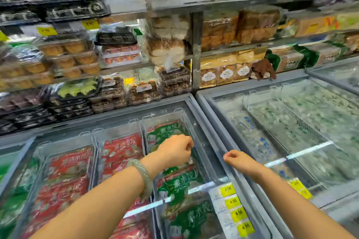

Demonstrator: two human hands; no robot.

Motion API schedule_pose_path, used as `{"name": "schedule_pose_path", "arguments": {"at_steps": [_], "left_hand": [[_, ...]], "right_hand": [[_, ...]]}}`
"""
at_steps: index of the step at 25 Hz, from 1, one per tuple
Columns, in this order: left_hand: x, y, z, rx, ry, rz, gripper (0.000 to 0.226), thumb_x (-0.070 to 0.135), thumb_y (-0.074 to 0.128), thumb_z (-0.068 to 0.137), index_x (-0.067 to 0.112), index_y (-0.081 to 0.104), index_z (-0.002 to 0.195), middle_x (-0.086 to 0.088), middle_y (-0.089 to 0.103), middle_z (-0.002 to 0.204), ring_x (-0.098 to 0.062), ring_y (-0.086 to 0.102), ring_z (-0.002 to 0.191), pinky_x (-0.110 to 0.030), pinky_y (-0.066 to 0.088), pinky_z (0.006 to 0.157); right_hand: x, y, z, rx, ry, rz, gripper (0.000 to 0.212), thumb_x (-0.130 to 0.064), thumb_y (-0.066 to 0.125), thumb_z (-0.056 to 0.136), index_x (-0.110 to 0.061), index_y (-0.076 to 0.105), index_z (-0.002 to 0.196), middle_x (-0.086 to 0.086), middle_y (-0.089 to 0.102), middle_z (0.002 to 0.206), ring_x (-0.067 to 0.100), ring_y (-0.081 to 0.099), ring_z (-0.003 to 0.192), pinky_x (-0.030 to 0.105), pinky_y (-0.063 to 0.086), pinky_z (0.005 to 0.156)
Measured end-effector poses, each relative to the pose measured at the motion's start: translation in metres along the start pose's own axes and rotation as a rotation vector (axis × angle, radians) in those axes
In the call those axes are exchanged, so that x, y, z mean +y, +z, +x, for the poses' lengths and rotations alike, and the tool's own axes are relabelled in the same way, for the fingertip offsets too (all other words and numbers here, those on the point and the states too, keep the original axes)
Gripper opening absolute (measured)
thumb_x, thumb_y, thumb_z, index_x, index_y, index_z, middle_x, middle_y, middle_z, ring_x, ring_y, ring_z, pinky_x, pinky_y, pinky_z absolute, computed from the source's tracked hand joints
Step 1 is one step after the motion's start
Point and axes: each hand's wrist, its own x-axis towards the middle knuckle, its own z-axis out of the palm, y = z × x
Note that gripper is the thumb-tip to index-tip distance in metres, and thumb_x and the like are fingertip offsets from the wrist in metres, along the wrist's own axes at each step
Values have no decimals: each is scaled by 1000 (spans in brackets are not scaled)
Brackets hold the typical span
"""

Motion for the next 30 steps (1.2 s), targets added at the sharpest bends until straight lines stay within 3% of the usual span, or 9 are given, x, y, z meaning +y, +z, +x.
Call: {"name": "schedule_pose_path", "arguments": {"at_steps": [2,3,5,10,12,14,17,22,30], "left_hand": [[10,24,29,-115,16,-2,35,17,42,91,14,54,124,-9,55,129,-29,52,116,-37,44,98],[16,38,41,-185,17,-4,39,17,41,92,13,49,130,-10,51,135,-29,49,122,-35,41,102],[27,65,65,-296,23,-2,48,18,40,95,16,38,142,-9,37,149,-26,38,135,-33,34,110],[50,111,113,-334,151,127,58,15,43,95,17,24,150,-3,18,159,-22,17,147,-33,19,119],[56,125,127,-319,222,195,63,12,43,94,19,18,152,2,11,161,-20,8,149,-36,16,120],[56,135,138,-300,286,285,65,12,42,94,23,16,152,7,6,161,-18,3,150,-38,13,121],[53,138,148,-279,385,421,58,14,41,95,26,23,150,10,14,160,-16,6,149,-38,10,121],[48,147,149,-213,370,329,45,15,40,94,26,41,138,8,33,151,-14,15,147,-41,27,115],[30,149,134,-169,399,279,49,12,39,95,26,36,142,9,27,154,-12,12,147,-40,34,110]], "right_hand": [[23,2,18,38,56,-21,30,-22,47,96,-9,51,123,12,55,121,26,55,108,32,40,89],[37,7,29,52,82,-39,45,-22,49,96,-5,41,137,13,48,138,27,49,125,32,37,100],[57,18,40,94,90,-71,57,-19,52,94,0,32,144,16,38,149,29,39,136,35,33,110],[92,29,56,44,44,-84,39,-24,53,80,-15,58,117,14,64,113,26,62,100,33,48,78],[94,22,56,31,50,-86,44,-15,52,80,-12,56,123,16,59,119,22,57,102,30,44,80],[90,15,53,46,49,-101,42,-8,52,80,-7,58,121,16,59,117,30,57,107,39,47,90],[84,8,50,21,77,-106,58,-7,53,79,-16,51,136,8,56,125,29,55,116,40,47,94],[87,13,50,44,117,-61,69,-3,53,74,-25,48,139,-1,56,130,21,56,118,39,51,91],[84,39,43,160,131,-30,71,-5,50,70,-28,51,136,-6,57,132,18,56,118,36,51,92]]}}
